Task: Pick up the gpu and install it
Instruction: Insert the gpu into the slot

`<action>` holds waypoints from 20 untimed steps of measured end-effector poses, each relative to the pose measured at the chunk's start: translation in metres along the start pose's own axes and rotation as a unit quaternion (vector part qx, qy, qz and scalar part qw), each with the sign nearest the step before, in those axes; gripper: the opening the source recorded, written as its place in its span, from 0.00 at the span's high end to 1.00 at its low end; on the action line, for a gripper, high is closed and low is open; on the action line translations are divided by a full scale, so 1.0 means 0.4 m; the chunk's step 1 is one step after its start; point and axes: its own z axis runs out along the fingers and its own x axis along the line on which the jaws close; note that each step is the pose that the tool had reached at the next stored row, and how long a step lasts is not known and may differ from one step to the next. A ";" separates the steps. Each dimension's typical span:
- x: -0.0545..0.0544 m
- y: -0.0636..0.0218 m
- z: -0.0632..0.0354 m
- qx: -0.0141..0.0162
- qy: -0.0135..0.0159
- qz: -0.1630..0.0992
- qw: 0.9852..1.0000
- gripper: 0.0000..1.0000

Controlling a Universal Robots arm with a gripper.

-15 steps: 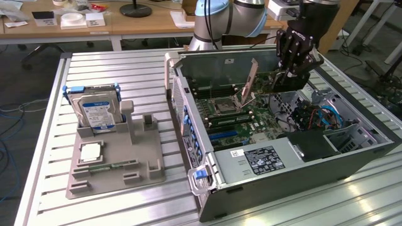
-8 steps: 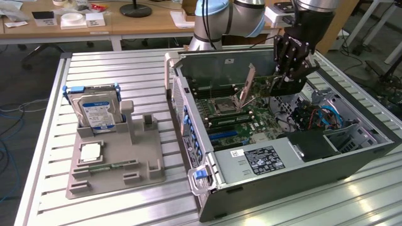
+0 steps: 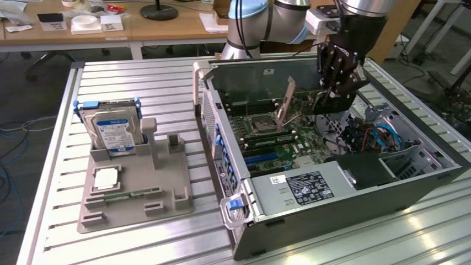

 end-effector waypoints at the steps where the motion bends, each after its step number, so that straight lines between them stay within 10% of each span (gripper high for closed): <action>1: 0.000 0.003 0.001 0.000 0.000 0.000 1.000 0.73; 20: -0.005 0.059 0.013 0.000 0.001 0.007 1.000 0.73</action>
